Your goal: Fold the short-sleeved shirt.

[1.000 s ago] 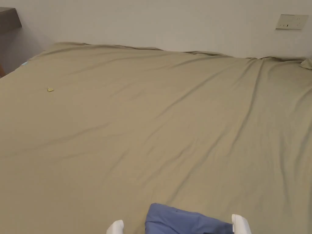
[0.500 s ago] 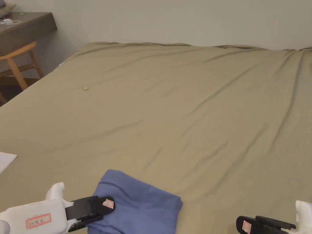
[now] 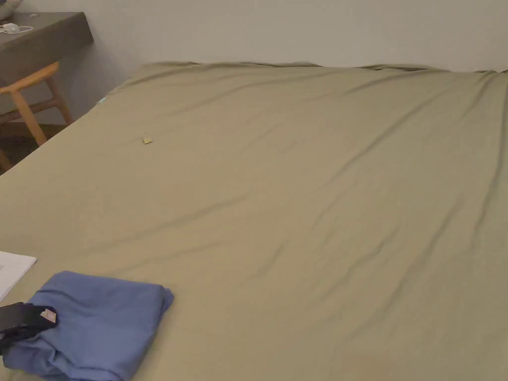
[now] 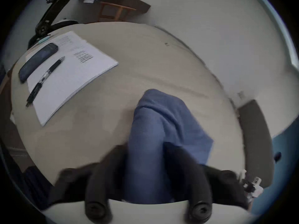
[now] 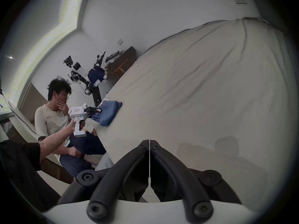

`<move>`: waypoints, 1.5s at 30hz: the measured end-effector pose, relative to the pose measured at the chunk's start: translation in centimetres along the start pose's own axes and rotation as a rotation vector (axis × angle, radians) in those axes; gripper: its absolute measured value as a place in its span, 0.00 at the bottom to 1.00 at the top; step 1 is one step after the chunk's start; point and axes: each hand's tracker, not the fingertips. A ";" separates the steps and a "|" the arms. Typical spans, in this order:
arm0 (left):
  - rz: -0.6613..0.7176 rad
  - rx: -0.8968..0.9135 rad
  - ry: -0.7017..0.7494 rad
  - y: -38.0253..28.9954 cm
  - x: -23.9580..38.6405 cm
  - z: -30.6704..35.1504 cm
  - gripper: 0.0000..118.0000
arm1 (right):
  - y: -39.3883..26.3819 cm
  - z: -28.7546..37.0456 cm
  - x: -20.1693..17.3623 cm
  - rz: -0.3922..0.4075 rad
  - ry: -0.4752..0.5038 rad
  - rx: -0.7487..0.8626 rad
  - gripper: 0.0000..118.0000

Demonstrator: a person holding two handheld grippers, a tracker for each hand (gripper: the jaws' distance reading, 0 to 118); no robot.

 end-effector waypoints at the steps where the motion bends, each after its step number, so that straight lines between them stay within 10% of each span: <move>1: 0.007 -0.009 0.070 -0.3 -0.2 -0.3 0.89 | -0.1 0.4 0.0 0.001 -0.004 -0.002 0.02; 6: 0.045 0.111 0.190 -1.5 -0.8 4.9 0.80 | 0.1 3.7 -0.9 0.041 -0.042 0.056 0.02; 9: -0.059 0.309 0.234 -2.5 3.1 9.9 0.16 | 0.5 5.8 -1.3 0.051 -0.098 0.116 0.02; 10: -0.116 0.353 0.229 -3.0 4.7 11.2 0.09 | 0.7 6.4 -1.4 0.064 -0.134 0.136 0.02; 22: -0.499 0.603 -0.080 -19.3 29.7 12.1 0.00 | 1.9 9.6 -4.1 0.316 -0.714 0.359 0.02; 45: -0.703 0.740 -0.142 -12.8 48.5 10.5 0.00 | 16.8 13.2 -3.7 0.285 -0.905 0.673 0.02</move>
